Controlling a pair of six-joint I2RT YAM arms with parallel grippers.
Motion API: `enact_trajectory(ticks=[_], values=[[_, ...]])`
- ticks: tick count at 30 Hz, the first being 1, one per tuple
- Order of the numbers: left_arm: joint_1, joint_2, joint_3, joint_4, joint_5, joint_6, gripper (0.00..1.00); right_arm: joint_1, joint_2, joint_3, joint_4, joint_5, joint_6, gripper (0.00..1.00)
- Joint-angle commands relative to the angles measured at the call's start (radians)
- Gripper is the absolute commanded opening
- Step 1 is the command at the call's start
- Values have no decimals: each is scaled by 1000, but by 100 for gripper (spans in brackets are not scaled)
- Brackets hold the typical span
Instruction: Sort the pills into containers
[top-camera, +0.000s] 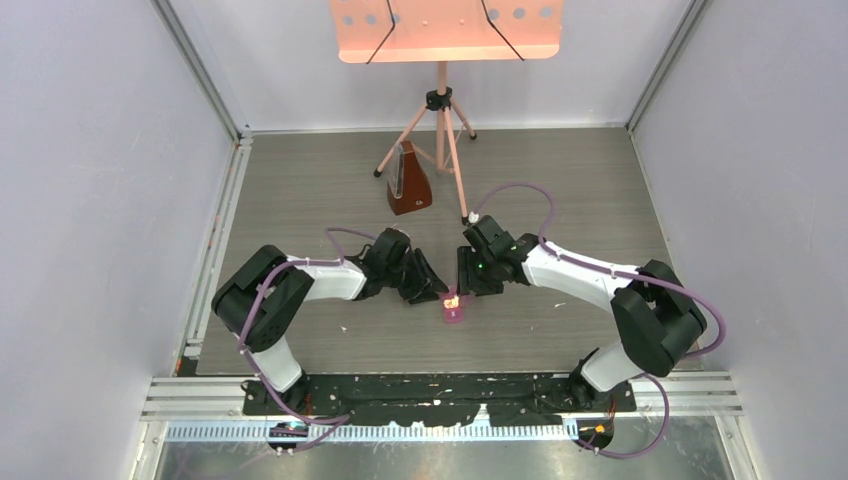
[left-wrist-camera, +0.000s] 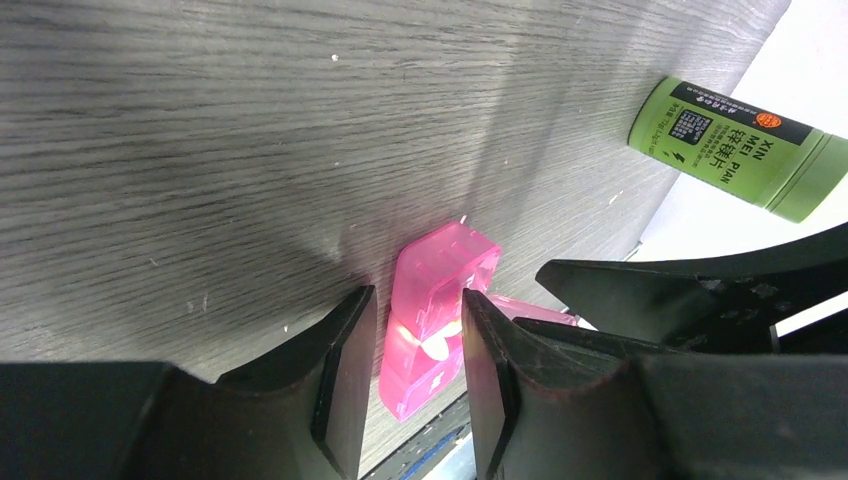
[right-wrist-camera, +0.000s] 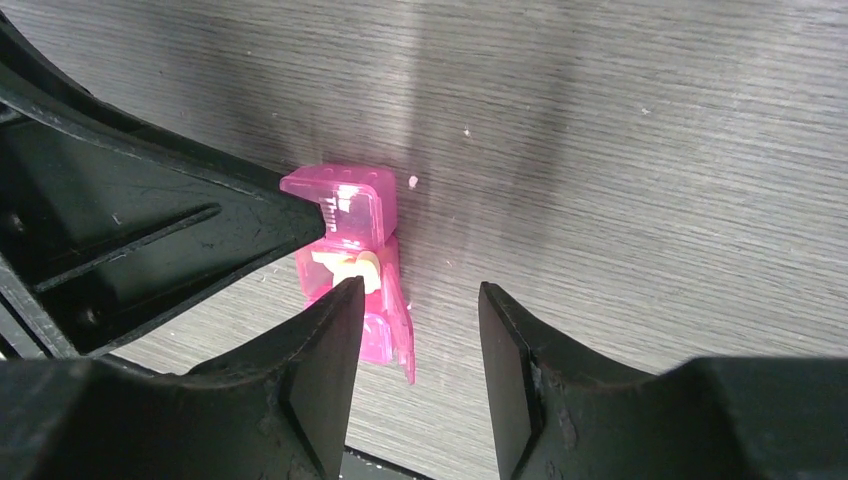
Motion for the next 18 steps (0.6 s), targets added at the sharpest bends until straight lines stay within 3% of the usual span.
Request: enact_trajectory(ticks=[1, 18], values=[[0, 31, 3, -14, -32, -3, 38, 7, 7, 20, 35, 18, 28, 52], [0, 26, 14, -118, -63, 3, 36, 7, 30, 20, 44, 28, 35, 50]])
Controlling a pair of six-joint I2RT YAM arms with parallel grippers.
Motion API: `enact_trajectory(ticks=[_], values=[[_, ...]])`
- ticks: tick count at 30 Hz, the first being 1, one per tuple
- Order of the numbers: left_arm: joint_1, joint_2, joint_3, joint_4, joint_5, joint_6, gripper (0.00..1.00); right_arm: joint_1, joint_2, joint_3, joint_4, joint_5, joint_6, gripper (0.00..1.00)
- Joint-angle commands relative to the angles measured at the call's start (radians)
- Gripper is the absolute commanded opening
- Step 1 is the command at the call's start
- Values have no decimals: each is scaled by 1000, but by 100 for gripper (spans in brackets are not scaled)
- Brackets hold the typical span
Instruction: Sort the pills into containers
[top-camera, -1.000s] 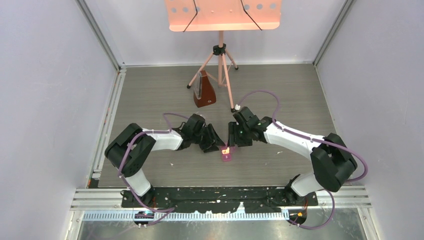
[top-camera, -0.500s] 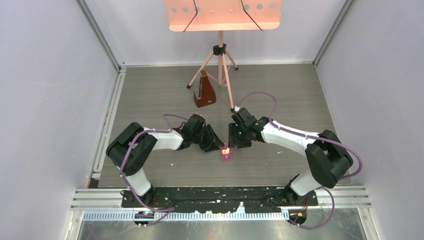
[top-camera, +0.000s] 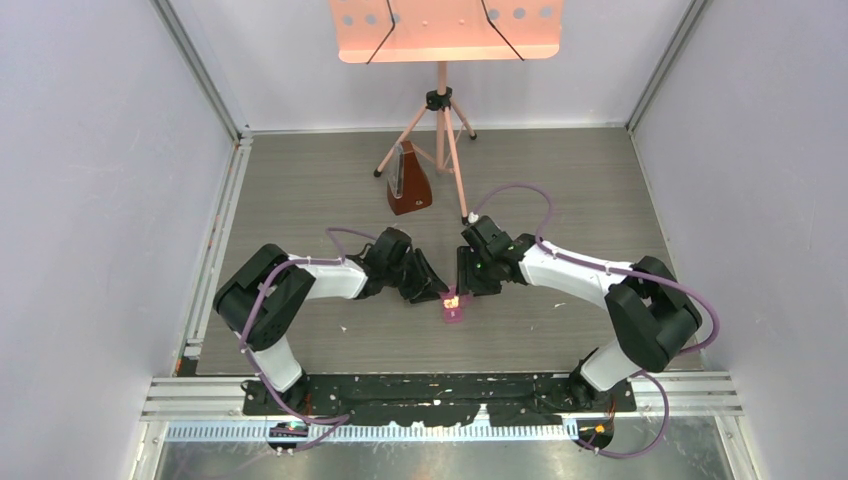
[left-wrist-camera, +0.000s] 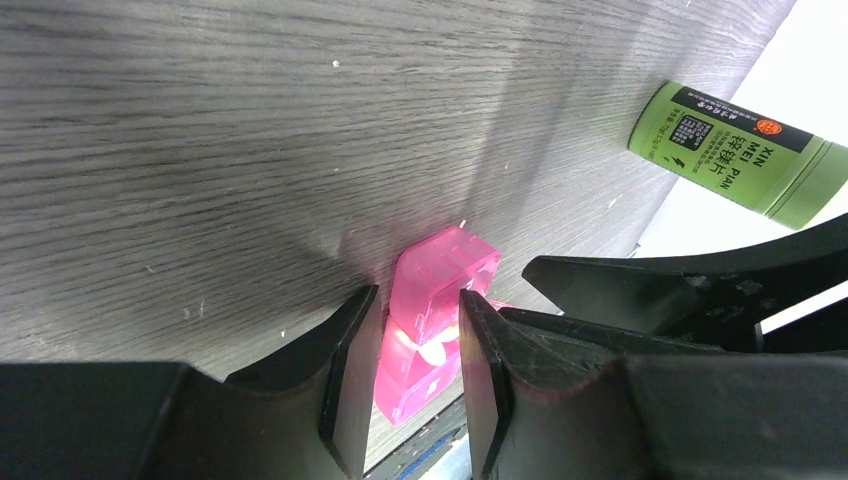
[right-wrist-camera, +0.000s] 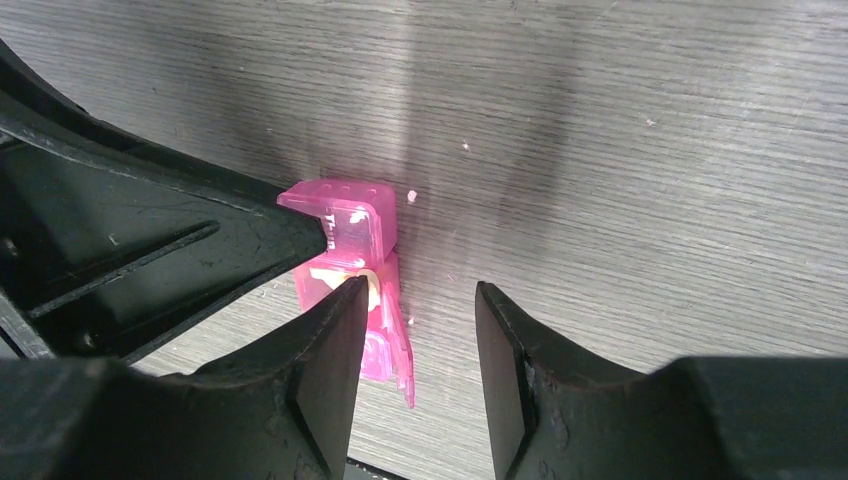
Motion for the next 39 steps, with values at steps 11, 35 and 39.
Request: enact_trajectory(ticks=[11, 35, 39], values=[[-5, 11, 3, -116, -65, 1, 35, 15, 21, 14, 30, -51, -40, 45], [-10, 12, 0, -111, -61, -15, 32, 20, 2, 21, 10, -100, -78, 43], [-10, 10, -3, -111, -60, -14, 31, 20, -28, 24, -10, -97, -81, 33]])
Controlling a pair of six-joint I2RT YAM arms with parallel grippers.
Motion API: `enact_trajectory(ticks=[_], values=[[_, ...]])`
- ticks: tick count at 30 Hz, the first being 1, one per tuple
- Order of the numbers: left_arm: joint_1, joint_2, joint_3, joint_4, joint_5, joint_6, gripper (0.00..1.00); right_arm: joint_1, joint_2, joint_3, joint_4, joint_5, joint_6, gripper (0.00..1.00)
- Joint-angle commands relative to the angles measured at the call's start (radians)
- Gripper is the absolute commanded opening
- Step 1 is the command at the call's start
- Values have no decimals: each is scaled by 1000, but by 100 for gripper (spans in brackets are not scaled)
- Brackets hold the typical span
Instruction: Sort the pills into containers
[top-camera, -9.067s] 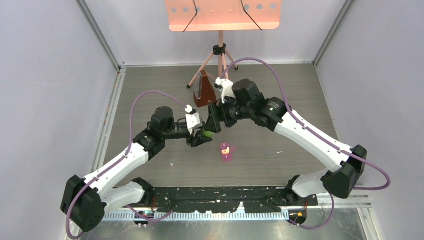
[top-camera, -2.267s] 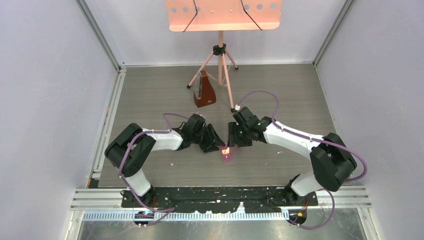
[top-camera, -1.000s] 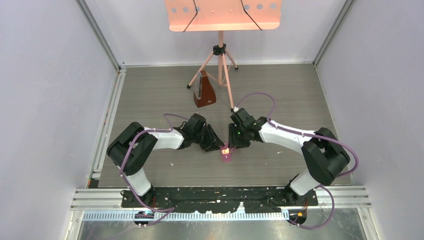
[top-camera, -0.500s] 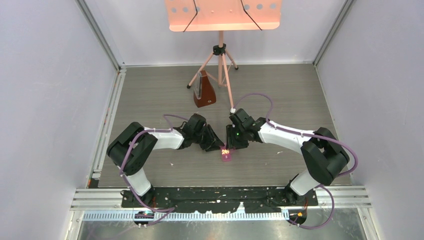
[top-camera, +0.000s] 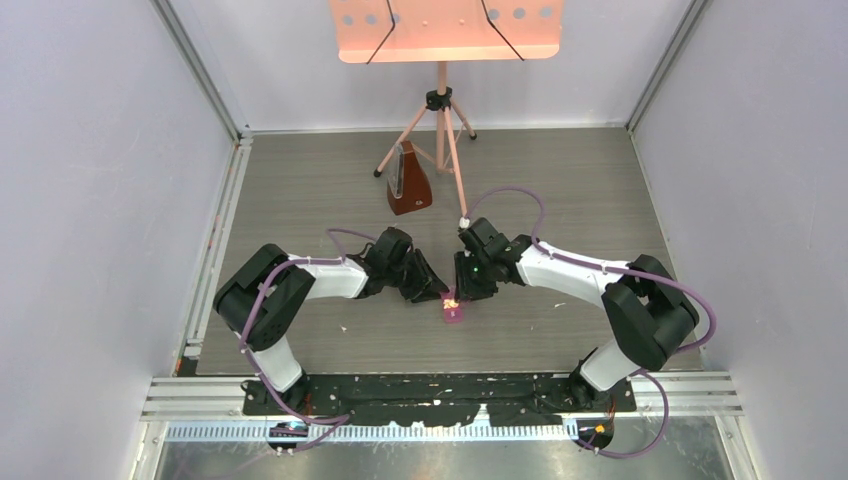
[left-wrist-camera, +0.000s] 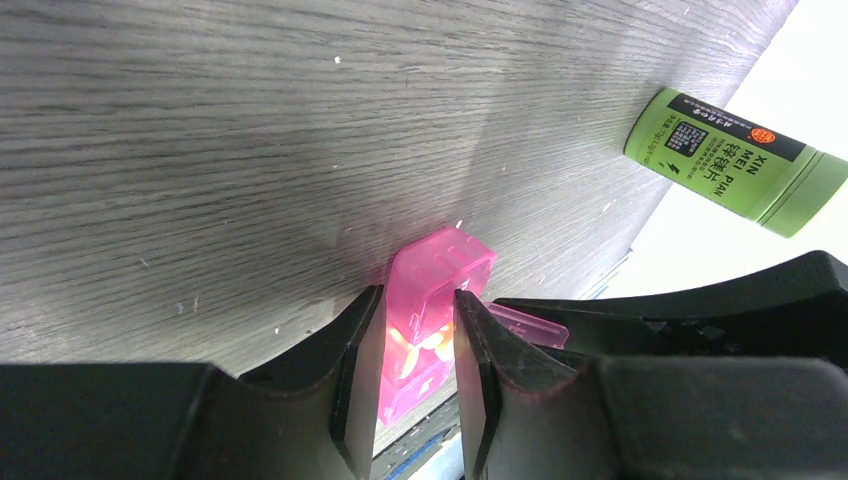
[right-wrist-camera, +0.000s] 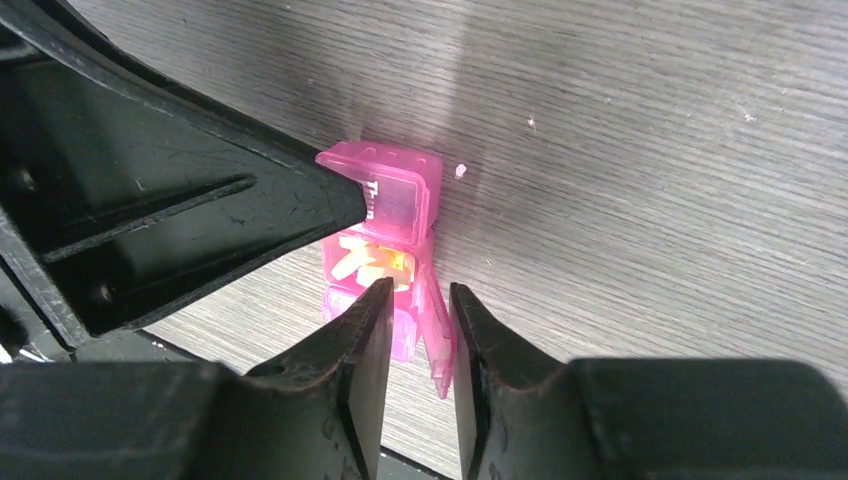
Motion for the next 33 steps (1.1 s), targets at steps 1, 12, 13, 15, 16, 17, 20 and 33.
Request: enact_trajectory(ticks=[1, 12, 13, 15, 16, 17, 20, 33], values=[[-5, 10, -12, -96, -57, 14, 31, 6, -54, 24, -20, -5, -17, 29], [-6, 7, -14, -101, -59, 16, 31, 6, -168, 50, -29, -7, 5, 48], [-5, 7, -14, -101, -59, 15, 31, 6, -169, 47, -27, -22, 6, 48], [-6, 9, -13, -100, -57, 14, 30, 6, -176, 39, -21, -34, 15, 48], [-5, 10, -12, -100, -55, 13, 30, 6, -179, 35, -19, -35, 16, 48], [-5, 11, -12, -98, -54, 13, 30, 5, -186, 29, -18, -33, 18, 48], [-6, 13, -12, -98, -53, 13, 30, 3, -195, 18, -16, -20, 29, 48], [-6, 21, -11, -100, -51, 21, 29, -51, -219, 24, -150, 224, 93, 25]])
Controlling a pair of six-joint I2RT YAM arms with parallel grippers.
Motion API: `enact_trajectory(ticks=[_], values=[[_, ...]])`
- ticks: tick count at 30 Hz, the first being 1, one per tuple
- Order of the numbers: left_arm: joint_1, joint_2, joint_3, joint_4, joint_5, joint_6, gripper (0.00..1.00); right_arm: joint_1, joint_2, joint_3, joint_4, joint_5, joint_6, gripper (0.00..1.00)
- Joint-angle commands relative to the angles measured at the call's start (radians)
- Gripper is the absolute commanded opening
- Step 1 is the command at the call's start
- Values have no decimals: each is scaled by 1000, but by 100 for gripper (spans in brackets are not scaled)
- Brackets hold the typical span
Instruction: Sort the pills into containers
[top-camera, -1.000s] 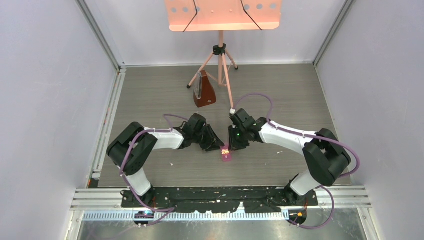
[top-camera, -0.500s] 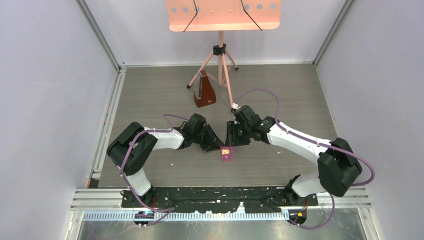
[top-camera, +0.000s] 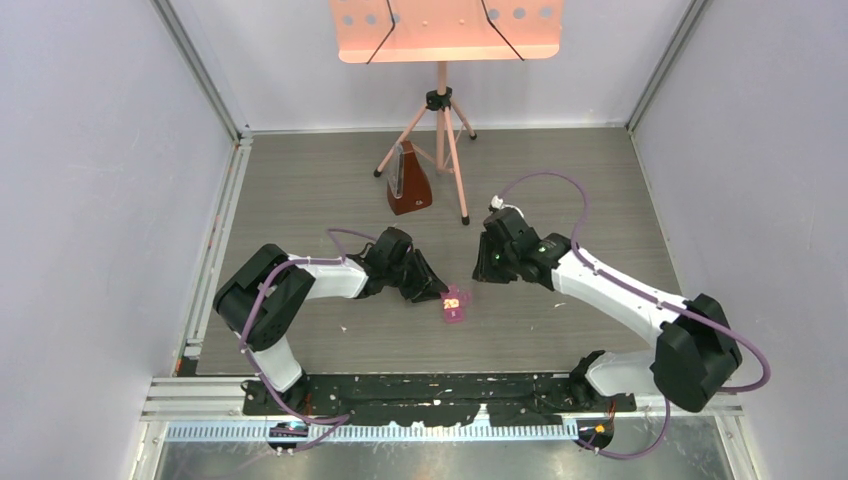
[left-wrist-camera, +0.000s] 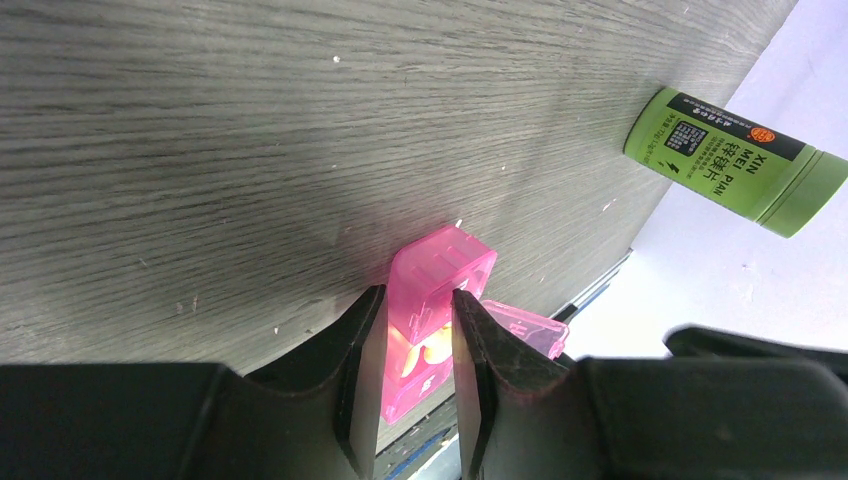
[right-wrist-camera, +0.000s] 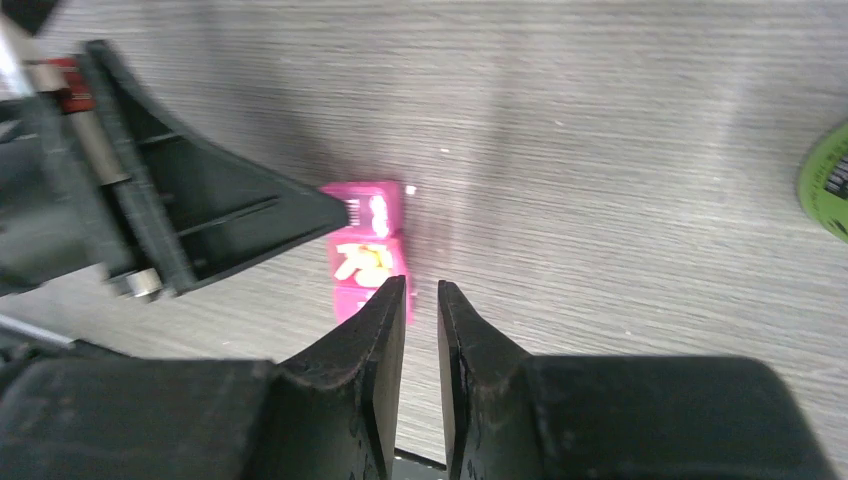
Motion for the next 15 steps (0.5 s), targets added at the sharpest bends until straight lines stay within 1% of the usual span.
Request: enact_trajectory(ticks=[1, 7, 9, 11, 12, 15], values=[[-5, 22, -11, -100, -51, 19, 29, -8, 70, 28, -80, 66, 4, 25], [-5, 21, -11, -99, -51, 19, 29, -7, 133, 17, -71, 18, -11, 24], [-5, 20, -12, -100, -52, 20, 30, -7, 136, 10, -36, -34, -25, 26], [-4, 20, -12, -102, -52, 20, 30, -7, 133, 3, 13, -104, -35, 31], [-5, 20, -13, -103, -52, 20, 30, -7, 132, -2, 46, -145, -37, 36], [-6, 20, -13, -104, -52, 19, 30, -8, 139, -2, 79, -191, -34, 41]])
